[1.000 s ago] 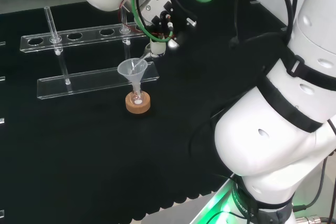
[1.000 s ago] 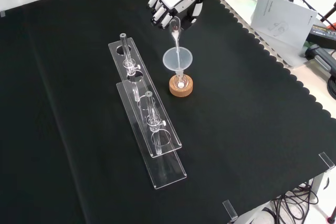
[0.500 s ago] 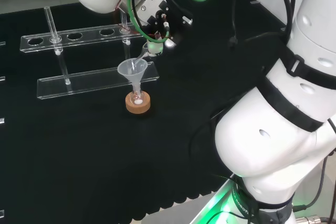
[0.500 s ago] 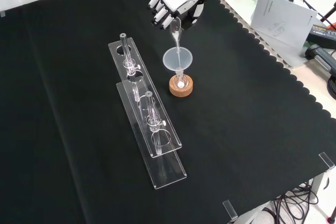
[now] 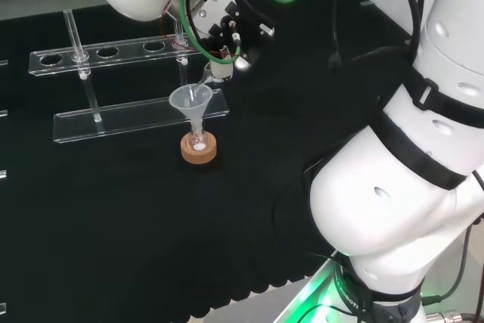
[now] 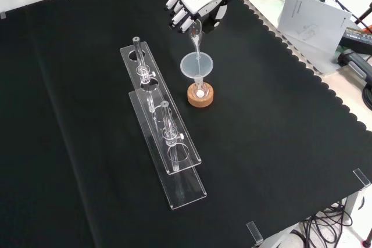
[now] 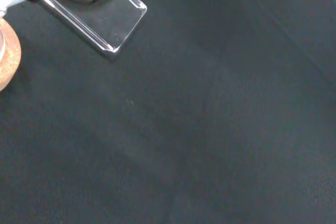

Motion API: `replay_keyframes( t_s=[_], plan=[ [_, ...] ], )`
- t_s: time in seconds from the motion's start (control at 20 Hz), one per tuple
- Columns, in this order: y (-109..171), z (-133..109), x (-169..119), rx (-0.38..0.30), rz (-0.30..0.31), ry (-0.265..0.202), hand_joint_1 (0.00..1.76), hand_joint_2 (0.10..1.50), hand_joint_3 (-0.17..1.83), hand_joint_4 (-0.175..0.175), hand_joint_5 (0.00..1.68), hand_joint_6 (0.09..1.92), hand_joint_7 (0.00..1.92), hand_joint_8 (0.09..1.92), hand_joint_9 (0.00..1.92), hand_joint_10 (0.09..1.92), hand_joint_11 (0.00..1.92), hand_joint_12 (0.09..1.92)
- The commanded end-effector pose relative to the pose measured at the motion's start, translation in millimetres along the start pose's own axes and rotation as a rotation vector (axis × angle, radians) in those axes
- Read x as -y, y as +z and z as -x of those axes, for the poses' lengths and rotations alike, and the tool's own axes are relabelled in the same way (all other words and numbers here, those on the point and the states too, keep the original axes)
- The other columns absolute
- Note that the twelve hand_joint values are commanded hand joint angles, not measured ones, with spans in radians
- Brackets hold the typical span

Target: Pour all the NaCl from the weighing funnel into the round-bottom flask.

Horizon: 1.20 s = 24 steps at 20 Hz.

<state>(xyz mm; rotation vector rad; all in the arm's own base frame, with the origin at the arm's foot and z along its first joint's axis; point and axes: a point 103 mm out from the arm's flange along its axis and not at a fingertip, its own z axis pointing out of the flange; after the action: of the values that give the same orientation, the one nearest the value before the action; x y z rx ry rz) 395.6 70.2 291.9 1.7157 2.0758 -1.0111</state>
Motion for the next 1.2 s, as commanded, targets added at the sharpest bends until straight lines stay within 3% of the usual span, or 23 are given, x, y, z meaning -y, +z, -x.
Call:
replay_keyframes(
  t_s=[0.05, 0.35, 0.75, 1.1, 1.2],
  plan=[
    [2, 4, 0, 0.024, 0.008, -0.007, 1.11, 0.71, 0.57, 0.175, 1.26, 0.66, 0.75, 0.62, 1.19, 0.19, 0.92, 0.95],
    [-8, -6, 0, 0.052, 0.003, 0.000, 1.11, 0.71, 0.57, 0.175, 1.26, 0.66, 0.75, 0.62, 1.19, 0.18, 0.92, 0.95],
    [-5, 8, 0, 0.046, 0.024, -0.027, 1.11, 0.71, 0.57, 0.175, 1.26, 0.66, 0.75, 0.62, 1.20, 0.18, 0.92, 0.95],
    [-7, 7, -1, 0.074, 0.054, -0.052, 1.11, 0.71, 0.57, 0.175, 1.26, 0.66, 0.75, 0.62, 1.20, 0.18, 0.93, 0.95],
    [-17, -3, -1, 0.099, 0.058, -0.058, 1.11, 0.70, 0.57, 0.175, 1.26, 0.66, 0.75, 0.62, 1.20, 0.18, 0.93, 0.95]
  ],
)
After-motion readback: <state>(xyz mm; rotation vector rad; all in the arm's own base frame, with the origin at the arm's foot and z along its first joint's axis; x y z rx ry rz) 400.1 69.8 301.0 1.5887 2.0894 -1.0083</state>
